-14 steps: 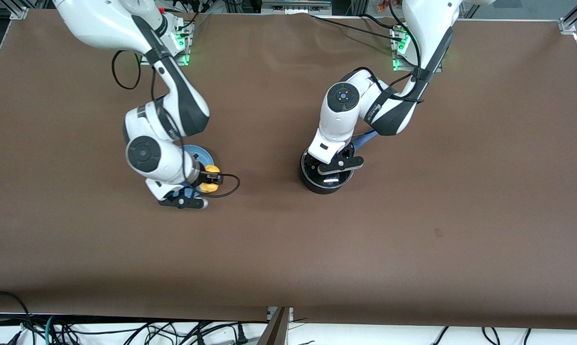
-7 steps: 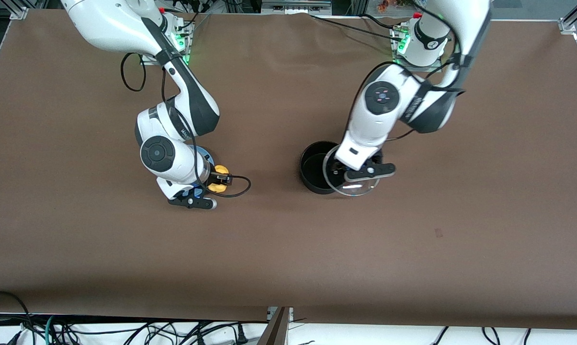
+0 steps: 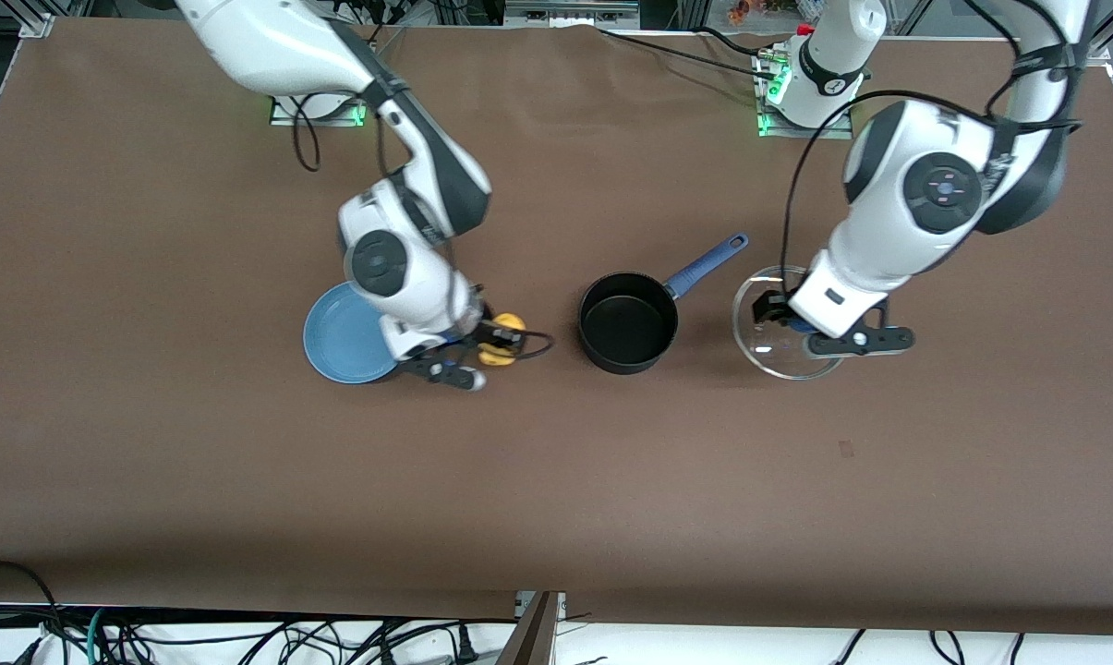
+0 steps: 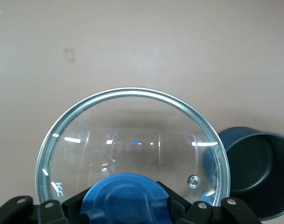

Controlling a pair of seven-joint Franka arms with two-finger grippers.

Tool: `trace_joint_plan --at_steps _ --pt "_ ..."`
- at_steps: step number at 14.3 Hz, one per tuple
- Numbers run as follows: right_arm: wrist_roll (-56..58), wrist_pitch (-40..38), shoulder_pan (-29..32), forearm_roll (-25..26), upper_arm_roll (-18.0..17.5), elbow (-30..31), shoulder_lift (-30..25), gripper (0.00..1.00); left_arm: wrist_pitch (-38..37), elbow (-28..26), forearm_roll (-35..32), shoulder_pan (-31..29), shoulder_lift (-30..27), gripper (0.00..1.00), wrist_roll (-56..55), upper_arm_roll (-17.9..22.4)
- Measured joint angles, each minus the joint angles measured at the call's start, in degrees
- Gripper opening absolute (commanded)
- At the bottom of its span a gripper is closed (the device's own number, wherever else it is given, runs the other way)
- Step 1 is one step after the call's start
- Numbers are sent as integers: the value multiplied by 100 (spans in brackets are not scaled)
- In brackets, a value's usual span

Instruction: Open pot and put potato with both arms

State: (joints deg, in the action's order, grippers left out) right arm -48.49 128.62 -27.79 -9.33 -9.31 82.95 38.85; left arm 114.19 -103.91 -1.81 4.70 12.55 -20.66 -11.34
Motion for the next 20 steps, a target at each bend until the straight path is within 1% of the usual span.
trace_joint_plan --at_steps 3,5,7,9,11,13,14,15,16,19,20 --pt "-622 180 -438 0 1 -591 328 19 -45 -177 1 -339 -81 37 495 2" --pt "-897 492 -665 0 1 -758 461 20 120 -388 1 -524 -92 37 653 3" --pt "-1021 946 -886 0 0 -774 613 20 597 -719 1 -642 -94 36 794 2" --pt "-1044 1377 -1067 0 2 -781 808 20 1257 -1182 1 -777 -97 36 1007 0" --pt "-1055 1523 -1172 0 3 -790 973 20 1852 -1657 1 -950 -95 36 1289 3" --pt "-1057 1530 -1219 0 3 -794 1069 22 2194 -1935 1 -1101 -90 36 1500 3" --pt "-1059 1530 -1248 0 3 -795 1108 33 2317 -2036 1 -1170 -80 36 1595 2" --pt "-1065 1530 -1279 0 3 -795 1141 52 2422 -2117 1 -1233 -57 36 1671 3" --pt "-1072 1530 -1299 0 3 -795 1159 100 2531 -2178 1 -1287 -17 36 1748 4" --pt "-1084 1488 -1311 -2 4 -812 1164 100 2894 -2309 1 -1490 213 36 2008 5" --pt "-1084 1351 -1310 -2 8 -852 1163 100 2998 -2336 1 -1554 306 36 2099 8"
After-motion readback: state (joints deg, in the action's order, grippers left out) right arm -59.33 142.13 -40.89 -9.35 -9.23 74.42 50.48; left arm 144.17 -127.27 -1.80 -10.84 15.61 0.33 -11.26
